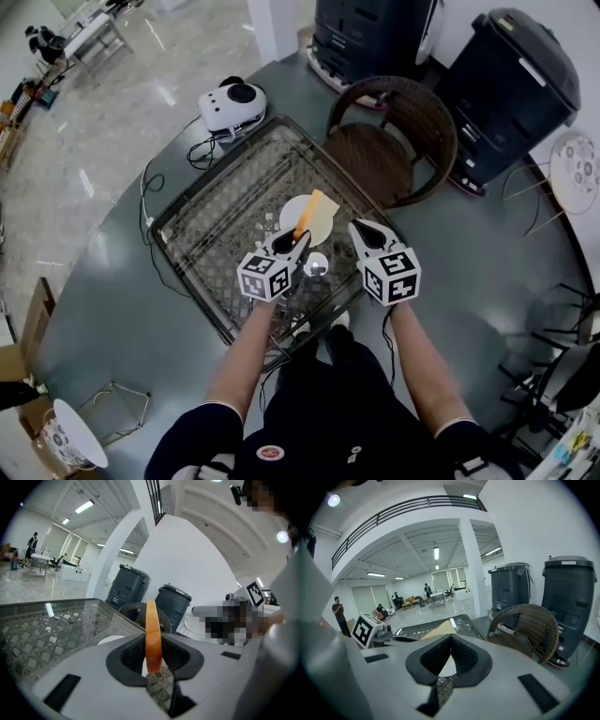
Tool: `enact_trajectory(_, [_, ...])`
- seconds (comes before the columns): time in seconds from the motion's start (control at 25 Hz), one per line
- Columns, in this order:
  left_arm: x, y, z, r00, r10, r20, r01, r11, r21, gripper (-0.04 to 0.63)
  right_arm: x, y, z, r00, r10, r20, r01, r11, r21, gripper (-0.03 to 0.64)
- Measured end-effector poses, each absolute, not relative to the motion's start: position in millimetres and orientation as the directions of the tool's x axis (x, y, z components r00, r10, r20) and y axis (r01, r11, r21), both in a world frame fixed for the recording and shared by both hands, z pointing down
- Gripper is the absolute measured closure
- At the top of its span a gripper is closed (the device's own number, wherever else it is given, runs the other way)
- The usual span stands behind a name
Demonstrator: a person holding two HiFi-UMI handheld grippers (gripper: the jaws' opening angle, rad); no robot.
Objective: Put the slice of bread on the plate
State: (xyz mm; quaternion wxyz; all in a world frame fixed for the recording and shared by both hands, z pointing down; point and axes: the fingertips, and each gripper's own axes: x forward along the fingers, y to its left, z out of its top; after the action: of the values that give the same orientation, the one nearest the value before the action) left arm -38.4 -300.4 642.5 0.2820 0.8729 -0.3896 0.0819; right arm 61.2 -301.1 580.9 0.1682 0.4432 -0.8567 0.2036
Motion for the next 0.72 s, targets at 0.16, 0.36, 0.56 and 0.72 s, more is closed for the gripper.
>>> enact_trajectory(0.16, [-36,-309,664,0.698,-0.620,0.358,-0.705,-0.504,0.499,0.503,57,-300,592,-0.553,-0.670,0.496,-0.823,0.533,-0.197,0.609])
enact_trajectory(0.36, [-43,-316,686,0.695,-0.609,0.383,-0.704,-0.466,0.535,0.503,51,-298,601,-0.553,-0.657,0.513,-0.821,0.536,-0.200,0.609])
enact_trajectory(0.56, [-45,-317,701,0.686,-0.598,0.414,-0.711,-0.430,0.557,0.503,49,-300,604,-0.554,-0.651,0.520,-0.819,0.537,-0.202,0.609])
enact_trajectory(0.72, [-47,-319,707,0.678,-0.602,0.421,-0.714,-0.406,0.570,0.503,41,-302,606,-0.562,-0.642,0.521,-0.813,0.546,-0.204,0.609])
